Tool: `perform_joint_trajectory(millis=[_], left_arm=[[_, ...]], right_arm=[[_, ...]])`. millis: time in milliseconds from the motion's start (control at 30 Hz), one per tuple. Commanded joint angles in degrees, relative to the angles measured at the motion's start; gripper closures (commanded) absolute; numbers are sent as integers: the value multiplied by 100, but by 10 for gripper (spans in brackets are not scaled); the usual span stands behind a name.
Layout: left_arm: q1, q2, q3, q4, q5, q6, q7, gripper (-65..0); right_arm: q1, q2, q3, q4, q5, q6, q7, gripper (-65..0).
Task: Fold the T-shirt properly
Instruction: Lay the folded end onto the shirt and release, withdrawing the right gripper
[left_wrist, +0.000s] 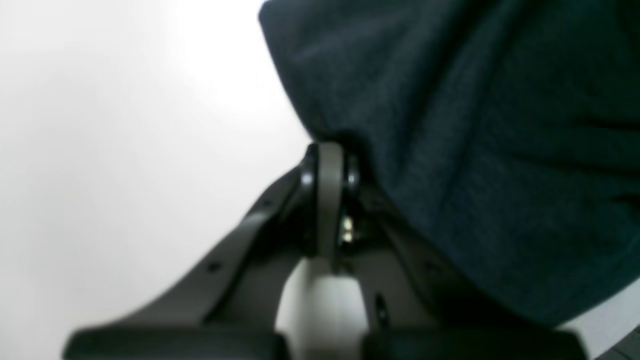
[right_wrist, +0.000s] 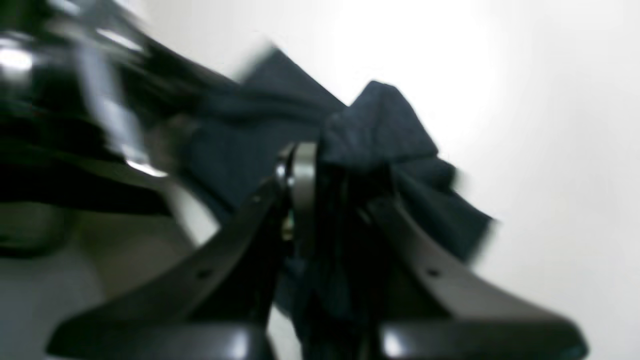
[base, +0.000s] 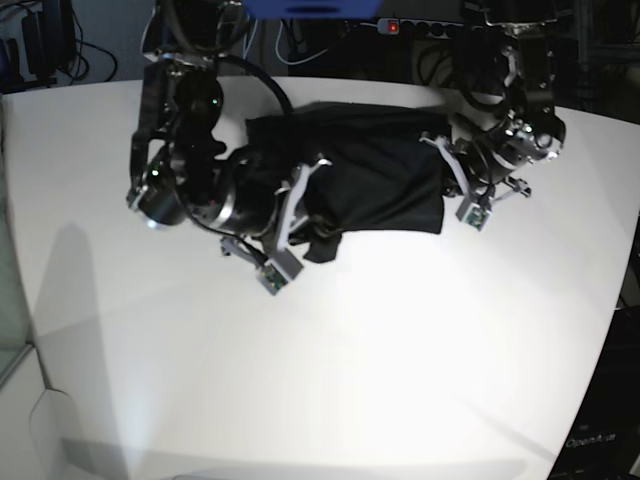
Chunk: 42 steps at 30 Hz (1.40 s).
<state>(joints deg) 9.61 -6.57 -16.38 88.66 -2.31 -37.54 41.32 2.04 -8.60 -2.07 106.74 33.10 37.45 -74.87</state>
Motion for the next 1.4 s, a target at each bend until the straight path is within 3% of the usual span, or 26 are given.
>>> perform_joint_trajectory(millis=[0,200,433,867,1267,1367], left_arm=[[-33,-16,7,79,-2,-31,31,0],[2,-7,7,114,-11,-31,31,0],[-16,28,7,123,-11,-31,31,0],[-33,151,7,123,-11,-31,31,0],[20,151,7,439,-11,-31,31,0],[20,151,7,492,-11,-31,39,0]], right_arm=[[178,-40,-18,82,263,-66,168,-19],[213,-40,-18,-14,483,-66,397,-20],[204,-40,-26,-1034,958,-66,845,-21],[204,-40,-1248,-1351,975,-66,1777,-21],[248,-40,-1363,-2124,975,-66,2217,-24],[354,-40,-1442,-2133,975,-66,2217,-74]])
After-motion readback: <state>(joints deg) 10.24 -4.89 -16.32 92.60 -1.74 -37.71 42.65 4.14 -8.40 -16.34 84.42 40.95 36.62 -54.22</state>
